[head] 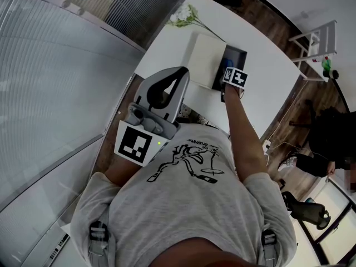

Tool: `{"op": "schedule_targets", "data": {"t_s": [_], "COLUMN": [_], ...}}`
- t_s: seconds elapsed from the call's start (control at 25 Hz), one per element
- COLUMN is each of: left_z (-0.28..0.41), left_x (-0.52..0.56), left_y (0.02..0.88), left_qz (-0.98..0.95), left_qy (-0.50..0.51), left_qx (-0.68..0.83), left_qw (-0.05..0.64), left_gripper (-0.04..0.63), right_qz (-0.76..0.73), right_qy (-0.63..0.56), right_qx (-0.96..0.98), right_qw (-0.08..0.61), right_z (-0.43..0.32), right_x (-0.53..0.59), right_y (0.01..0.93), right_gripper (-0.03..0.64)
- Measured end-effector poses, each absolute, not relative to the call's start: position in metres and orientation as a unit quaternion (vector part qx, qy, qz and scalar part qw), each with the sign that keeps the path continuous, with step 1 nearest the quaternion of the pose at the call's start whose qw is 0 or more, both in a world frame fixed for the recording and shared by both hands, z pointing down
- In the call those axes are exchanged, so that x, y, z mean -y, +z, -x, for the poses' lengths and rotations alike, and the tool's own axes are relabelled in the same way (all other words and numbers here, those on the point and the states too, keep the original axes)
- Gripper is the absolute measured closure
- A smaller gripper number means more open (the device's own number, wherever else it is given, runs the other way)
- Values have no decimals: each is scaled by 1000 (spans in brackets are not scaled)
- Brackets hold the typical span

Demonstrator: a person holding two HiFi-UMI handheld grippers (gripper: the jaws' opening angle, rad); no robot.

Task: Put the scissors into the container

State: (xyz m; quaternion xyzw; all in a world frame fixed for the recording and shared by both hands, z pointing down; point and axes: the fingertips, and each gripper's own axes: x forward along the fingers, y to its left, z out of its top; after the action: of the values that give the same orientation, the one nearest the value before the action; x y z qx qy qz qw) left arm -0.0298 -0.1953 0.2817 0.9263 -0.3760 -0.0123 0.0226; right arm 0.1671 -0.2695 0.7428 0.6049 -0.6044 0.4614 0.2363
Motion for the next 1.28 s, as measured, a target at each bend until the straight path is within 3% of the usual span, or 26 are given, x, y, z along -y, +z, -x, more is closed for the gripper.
{"op": "schedule_targets", "data": {"t_s": [0.84,1.28], "left_z": [36,27], "left_x": [196,195], "left_y": [279,280], "left_qz": [-926,-928], "left_qy": [-36,-31], "left_qx": [377,370], "left_qw": [10,14], "left_gripper": [574,575], "right_qz": [-617,-622], "right_qy": [444,338], "right_qx": [611,679], "right_qw": [220,195], "right_z": [-173,-175], "right_x": [271,281], "right_y": [728,654], "right_gripper": [485,512]}}
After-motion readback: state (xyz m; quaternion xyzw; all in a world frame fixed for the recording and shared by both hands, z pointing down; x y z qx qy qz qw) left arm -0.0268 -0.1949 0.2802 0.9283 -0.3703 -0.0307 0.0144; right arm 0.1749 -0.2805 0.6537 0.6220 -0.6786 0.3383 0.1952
